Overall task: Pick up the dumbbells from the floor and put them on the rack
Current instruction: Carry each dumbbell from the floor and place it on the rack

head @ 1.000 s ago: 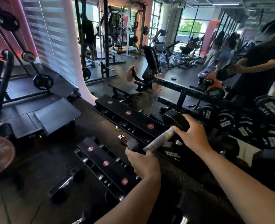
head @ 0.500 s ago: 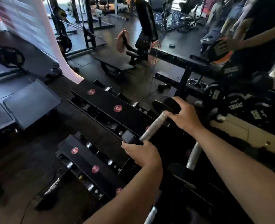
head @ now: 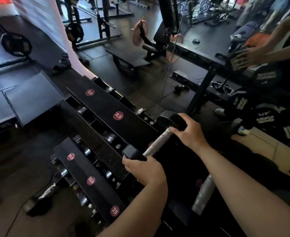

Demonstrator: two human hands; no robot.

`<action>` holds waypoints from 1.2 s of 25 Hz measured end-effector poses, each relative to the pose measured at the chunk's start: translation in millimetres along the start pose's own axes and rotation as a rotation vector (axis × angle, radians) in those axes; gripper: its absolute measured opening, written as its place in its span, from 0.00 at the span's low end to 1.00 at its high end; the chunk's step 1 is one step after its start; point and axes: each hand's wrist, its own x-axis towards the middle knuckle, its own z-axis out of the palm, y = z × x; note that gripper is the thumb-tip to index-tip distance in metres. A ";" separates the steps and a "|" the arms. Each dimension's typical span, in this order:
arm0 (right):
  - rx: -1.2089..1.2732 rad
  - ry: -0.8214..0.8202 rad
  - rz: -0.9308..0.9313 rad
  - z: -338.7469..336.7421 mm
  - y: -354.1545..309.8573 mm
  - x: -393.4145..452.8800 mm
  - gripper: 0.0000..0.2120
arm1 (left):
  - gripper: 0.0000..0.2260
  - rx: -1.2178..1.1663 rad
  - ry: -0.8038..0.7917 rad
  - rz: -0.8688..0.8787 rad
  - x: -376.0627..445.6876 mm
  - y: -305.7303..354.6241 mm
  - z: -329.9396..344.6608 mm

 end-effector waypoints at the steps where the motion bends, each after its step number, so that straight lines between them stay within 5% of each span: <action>1: 0.005 -0.005 -0.006 2.7 2.0 4.7 0.19 | 0.34 -0.003 0.021 -0.004 3.1 0.1 4.5; 8: -0.001 -0.094 -0.044 7.0 5.8 24.4 0.17 | 0.31 -0.173 0.077 -0.193 19.1 7.3 13.1; 14: -0.009 -0.102 -0.001 1.0 14.1 13.5 0.17 | 0.38 -0.357 -0.093 -0.256 20.7 -3.1 2.1; 23: -0.016 -0.215 0.114 -0.3 4.8 10.9 0.19 | 0.40 -0.287 -0.202 -0.257 41.7 3.1 -5.3; 28: 0.082 -0.187 0.223 -9.1 -15.9 3.1 0.36 | 0.47 -0.234 -0.174 -0.282 33.1 13.3 -13.8; 30: 0.125 -0.119 0.219 -17.8 -25.9 -13.6 0.39 | 0.47 -0.113 -0.109 -0.114 17.4 20.0 -18.5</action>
